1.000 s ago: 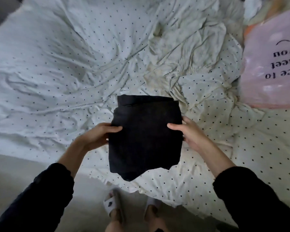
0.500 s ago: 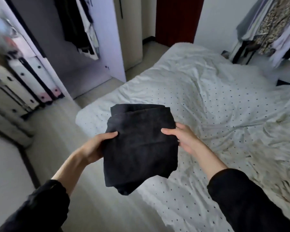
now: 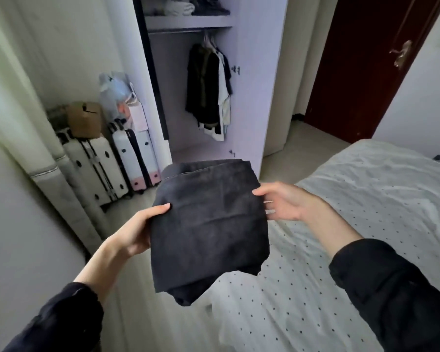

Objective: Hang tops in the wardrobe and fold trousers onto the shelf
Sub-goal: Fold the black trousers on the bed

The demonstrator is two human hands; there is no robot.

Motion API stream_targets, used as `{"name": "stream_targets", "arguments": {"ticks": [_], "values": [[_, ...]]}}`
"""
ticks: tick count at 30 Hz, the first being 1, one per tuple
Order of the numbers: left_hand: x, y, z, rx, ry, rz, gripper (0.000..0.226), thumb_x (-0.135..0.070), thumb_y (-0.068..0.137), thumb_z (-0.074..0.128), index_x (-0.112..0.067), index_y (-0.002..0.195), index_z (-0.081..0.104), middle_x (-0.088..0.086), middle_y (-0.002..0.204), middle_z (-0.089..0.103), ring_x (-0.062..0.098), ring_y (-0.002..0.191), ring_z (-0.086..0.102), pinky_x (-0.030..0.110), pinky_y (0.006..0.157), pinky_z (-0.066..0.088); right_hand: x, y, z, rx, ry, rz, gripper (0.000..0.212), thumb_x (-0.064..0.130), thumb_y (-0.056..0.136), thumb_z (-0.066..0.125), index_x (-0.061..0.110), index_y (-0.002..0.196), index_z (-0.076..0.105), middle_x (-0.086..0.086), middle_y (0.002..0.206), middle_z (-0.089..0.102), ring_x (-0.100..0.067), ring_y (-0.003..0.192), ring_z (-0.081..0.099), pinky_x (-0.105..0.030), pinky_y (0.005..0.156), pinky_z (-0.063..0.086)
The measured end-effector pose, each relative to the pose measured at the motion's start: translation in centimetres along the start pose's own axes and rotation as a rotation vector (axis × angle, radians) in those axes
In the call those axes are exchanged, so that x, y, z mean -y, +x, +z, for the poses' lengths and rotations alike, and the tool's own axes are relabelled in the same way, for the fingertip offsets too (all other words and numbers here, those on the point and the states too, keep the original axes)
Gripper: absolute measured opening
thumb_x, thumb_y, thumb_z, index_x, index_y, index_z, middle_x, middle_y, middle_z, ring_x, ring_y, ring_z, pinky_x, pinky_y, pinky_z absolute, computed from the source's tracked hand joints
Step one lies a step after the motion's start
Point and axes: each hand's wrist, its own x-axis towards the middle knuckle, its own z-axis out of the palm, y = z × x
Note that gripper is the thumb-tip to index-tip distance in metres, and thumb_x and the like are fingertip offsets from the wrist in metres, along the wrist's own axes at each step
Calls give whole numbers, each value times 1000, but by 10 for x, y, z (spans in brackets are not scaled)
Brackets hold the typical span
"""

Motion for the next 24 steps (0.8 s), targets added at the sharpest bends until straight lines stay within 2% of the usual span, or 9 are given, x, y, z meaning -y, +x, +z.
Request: {"name": "stream_targets", "arguments": {"ticks": [2,5,10,14,17,20,24], "values": [[-36,32,-32,-15,-7,17,25,-26,73,69,-11,91,76,10,105,71,22,85,70,30,70,58,35,51,12,58,2,-8,21,10,87,54,17,107,57,-4,96,61,-18,81,57,-31,73,50],[-84,73,-67,-54,-19,33,37,-29,76,65,-9,107,69,11,110,69,23,89,70,31,70,58,82,112,28,103,-22,-23,23,7,87,55,16,108,60,-3,95,64,-18,83,59,-32,73,51],[-154,148,-120,-61,-72,61,34,-28,85,58,-10,113,65,8,107,71,21,86,71,28,59,57,153,214,53,86,-54,-9,28,9,87,58,17,114,62,-4,100,65,-19,85,60,-31,73,50],[-208,231,-148,3,-93,62,38,-28,78,61,-8,111,66,10,106,71,22,85,71,30,61,58,202,292,58,-30,-60,-36,21,10,90,55,18,106,64,-4,99,65,-18,86,59,-31,72,47],[-248,295,-163,64,-61,65,41,-29,78,62,-9,113,65,9,111,70,23,94,69,30,69,59,231,345,53,-125,-45,-75,22,10,90,54,18,109,63,-3,99,63,-14,75,59,-28,66,45],[-273,339,-164,110,-56,47,37,-30,82,62,-10,112,66,7,108,70,22,95,69,30,68,58,249,375,41,-193,-34,-74,21,10,90,54,19,107,64,-4,101,63,-16,82,56,-28,67,43],[-317,412,-143,124,-17,55,37,-32,80,66,-10,110,66,6,106,71,22,97,68,33,78,53,281,415,2,-306,4,-80,25,12,88,57,19,112,64,-7,111,63,-21,90,57,-31,75,44]]}}
